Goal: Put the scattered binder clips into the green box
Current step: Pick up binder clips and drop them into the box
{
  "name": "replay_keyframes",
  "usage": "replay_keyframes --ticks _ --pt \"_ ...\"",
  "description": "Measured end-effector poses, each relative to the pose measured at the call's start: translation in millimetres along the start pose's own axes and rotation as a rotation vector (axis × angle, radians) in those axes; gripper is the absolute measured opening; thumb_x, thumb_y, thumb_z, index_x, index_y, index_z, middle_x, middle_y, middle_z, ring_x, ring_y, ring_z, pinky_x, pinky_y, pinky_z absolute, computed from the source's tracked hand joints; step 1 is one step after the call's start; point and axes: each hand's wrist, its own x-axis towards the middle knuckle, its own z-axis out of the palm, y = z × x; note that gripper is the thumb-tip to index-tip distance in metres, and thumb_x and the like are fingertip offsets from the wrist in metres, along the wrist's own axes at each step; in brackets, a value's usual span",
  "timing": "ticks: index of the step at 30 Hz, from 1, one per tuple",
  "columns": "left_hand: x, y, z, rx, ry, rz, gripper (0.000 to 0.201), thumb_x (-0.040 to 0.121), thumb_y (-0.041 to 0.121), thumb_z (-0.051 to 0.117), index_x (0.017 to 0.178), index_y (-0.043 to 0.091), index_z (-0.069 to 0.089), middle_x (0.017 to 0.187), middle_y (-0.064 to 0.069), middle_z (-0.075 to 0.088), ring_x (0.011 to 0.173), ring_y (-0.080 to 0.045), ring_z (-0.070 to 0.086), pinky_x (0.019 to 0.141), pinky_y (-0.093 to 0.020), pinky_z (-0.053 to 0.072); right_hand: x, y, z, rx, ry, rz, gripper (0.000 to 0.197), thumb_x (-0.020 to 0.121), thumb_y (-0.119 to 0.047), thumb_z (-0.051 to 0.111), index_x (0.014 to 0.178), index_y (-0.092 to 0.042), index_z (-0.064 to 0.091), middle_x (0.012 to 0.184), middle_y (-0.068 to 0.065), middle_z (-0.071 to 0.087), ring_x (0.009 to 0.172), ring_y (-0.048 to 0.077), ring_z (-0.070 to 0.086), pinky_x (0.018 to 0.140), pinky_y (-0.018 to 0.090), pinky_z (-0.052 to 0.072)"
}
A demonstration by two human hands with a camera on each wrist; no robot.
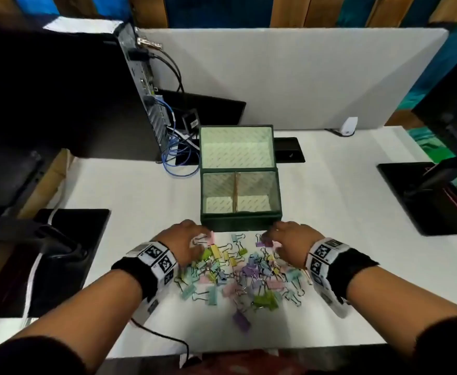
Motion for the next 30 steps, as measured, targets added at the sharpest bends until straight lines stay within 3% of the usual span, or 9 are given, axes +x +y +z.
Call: replay_keyframes --ticks 3,6,11,14,17,20,22,26,30 --pt "8 9 7 0.111 -0.044 0.005 0.043 0.089 0.036 0.047 0.132 0.039 0.042 0.136 -0.002 0.044 0.122 -0.024 0.047 0.103 -0.034 0.040 7 -1 4 -0.035 -0.043 0.030 0.047 0.088 -0.019 0.047 0.132 -0.032 0.042 0.136 0.002 0.047 0.120 0.027 0.048 0.096 0.040 0.045" --pt "12 18 12 0.164 -0.048 -0.016 0.044 0.091 0.036 0.044 0.134 0.036 0.040 0.138 -0.002 0.045 0.122 -0.025 0.047 0.102 -0.033 0.038 9 -5 7 -0.049 -0.064 0.066 0.041 0.085 -0.020 0.051 0.125 -0.028 0.047 0.121 0.006 0.052 0.110 0.029 0.053 0.087 0.038 0.048" --pt "13 23 20 0.180 -0.007 -0.048 0.035 0.090 0.040 0.042 0.123 0.030 0.050 0.127 -0.005 0.052 0.113 -0.027 0.053 0.094 -0.036 0.044 10 -9 15 -0.032 -0.036 0.109 0.046 0.080 -0.019 0.061 0.124 -0.024 0.047 0.115 0.010 0.050 0.104 0.032 0.055 0.084 0.038 0.048" --pt "14 27 20 0.173 -0.001 -0.073 0.026 0.086 0.040 0.050 0.108 0.025 0.055 0.115 -0.003 0.054 0.103 -0.024 0.055 0.085 -0.032 0.044 12 -10 14 0.026 -0.034 0.121 0.041 0.074 -0.015 0.065 0.111 -0.022 0.050 0.109 0.008 0.049 0.097 0.030 0.054 0.078 0.035 0.048" --pt "16 25 21 0.103 -0.017 -0.076 0.028 0.082 0.034 0.058 0.108 0.024 0.055 0.115 -0.002 0.054 0.102 -0.023 0.055 0.084 -0.031 0.044 10 -9 14 0.121 0.028 0.149 0.025 0.073 -0.018 0.063 0.092 -0.026 0.050 0.100 0.002 0.048 0.087 0.024 0.054 0.071 0.029 0.045" --pt "19 21 25 0.033 -0.043 -0.072 0.028 0.081 0.028 0.061 0.108 0.020 0.056 0.114 -0.005 0.055 0.102 -0.023 0.056 0.085 -0.029 0.044 7 -7 10 0.279 0.057 0.168 0.021 0.073 -0.026 0.063 0.080 -0.034 0.044 0.100 0.000 0.049 0.087 0.021 0.055 0.074 0.030 0.048" --pt "20 17 24 -0.022 -0.047 -0.082 0.027 0.081 0.025 0.063 0.107 0.019 0.057 0.110 -0.005 0.057 0.099 -0.022 0.057 0.085 -0.029 0.046 3 -5 3 0.398 0.085 0.168 0.022 0.073 -0.028 0.064 0.081 -0.036 0.046 0.103 0.000 0.050 0.089 0.020 0.056 0.077 0.030 0.048" --pt "18 7 22 -0.181 -0.002 -0.096 0.022 0.077 0.016 0.067 0.098 0.018 0.061 0.086 0.003 0.053 0.081 -0.016 0.053 0.079 -0.027 0.046 6 -9 -13 0.577 0.156 0.188 0.030 0.078 -0.025 0.064 0.106 -0.026 0.055 0.097 -0.002 0.051 0.084 0.017 0.055 0.072 0.028 0.045" --pt "14 -2 21 -0.295 0.026 -0.098 0.019 0.074 0.012 0.068 0.087 0.024 0.061 0.074 0.010 0.050 0.073 -0.013 0.054 0.069 -0.024 0.046 17 -29 -40 0.733 0.229 0.121 0.016 0.084 -0.028 0.061 0.099 -0.023 0.057 0.086 -0.001 0.058 0.077 0.013 0.054 0.068 0.023 0.043"
